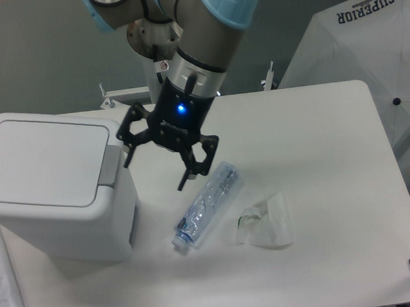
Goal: Open the trash can
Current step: 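Lower the gripper fingers onto the lid's front edge, then push the lid edge upward with the gripper to flip it open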
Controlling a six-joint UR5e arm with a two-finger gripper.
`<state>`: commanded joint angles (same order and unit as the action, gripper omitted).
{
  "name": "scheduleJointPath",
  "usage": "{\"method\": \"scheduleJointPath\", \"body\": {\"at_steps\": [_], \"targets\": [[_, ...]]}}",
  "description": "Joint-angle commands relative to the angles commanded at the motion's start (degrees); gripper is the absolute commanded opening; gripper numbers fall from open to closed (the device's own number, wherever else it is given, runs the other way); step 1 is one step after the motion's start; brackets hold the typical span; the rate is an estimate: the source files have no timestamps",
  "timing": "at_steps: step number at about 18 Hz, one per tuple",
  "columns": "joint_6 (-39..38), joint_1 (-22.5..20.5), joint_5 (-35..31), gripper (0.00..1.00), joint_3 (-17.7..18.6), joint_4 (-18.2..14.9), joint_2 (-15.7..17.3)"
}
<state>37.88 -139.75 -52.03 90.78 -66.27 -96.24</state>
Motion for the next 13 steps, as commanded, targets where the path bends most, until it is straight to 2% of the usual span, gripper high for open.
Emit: {"method": "scheduleJointPath", "body": {"at_steps": [10,13], "targets": [[0.1,0.9,-0.4,1.0,1.1,1.9,-1.3],[0.2,0.9,-0.5,1.0,2.2,4.6,-1.6]]}}
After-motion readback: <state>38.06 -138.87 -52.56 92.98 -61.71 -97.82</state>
